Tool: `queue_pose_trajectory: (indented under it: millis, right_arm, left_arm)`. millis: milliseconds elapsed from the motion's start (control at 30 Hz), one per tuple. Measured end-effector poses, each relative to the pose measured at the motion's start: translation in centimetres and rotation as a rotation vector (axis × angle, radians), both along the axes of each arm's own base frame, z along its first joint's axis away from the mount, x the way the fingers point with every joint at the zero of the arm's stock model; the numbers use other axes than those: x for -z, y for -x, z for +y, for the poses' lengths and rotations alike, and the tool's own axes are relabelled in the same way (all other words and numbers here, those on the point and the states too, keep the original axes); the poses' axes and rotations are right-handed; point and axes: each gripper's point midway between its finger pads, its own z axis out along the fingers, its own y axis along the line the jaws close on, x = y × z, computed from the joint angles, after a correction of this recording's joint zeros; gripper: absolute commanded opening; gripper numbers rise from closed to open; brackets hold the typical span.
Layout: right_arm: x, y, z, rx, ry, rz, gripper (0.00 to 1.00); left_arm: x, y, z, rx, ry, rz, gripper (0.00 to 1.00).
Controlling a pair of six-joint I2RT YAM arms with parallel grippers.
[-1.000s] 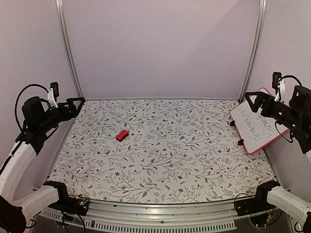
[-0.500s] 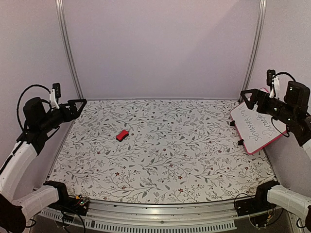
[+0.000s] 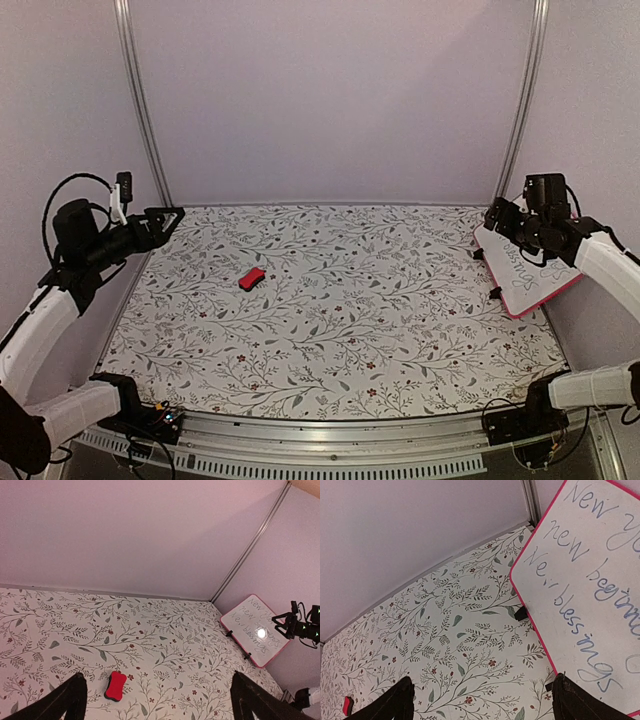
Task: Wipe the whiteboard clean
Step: Move the whiteboard eraser to the center of the board.
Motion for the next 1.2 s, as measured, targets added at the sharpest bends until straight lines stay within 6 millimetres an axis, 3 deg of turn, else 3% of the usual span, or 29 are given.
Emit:
queue_pose_trajectory:
  millis: [233,400,767,933,1200]
  right_arm:
    - [5.2,-0.5,-1.6,0.182,0.005,0.081,0.87]
    - [7.7,-1.4,-2.1,0.279,0.002,0.123,0.88]
    - [9.6,-7.3,-0.8,0.403,0.031,0.171,0.87]
    - [11.9,-7.8,-0.9,0.435,0.048,0.219,0.87]
    - [13.5,-8.9,-1.1,0.483,0.061,0.244,0.87]
  left_arm:
    - [0.0,0.2,-0.7,0.045,0.014,0.003,1.0]
    - [0.3,0.2,-0.6,0.042,0.013,0.005,1.0]
    - [0.7,0.1,-0.6,0.044,0.014,0.015,1.0]
    - [0.6,0.1,-0.7,0.045,0.014,0.013,1.0]
    - [0.6,0.1,-0.7,0.048,0.015,0.012,1.0]
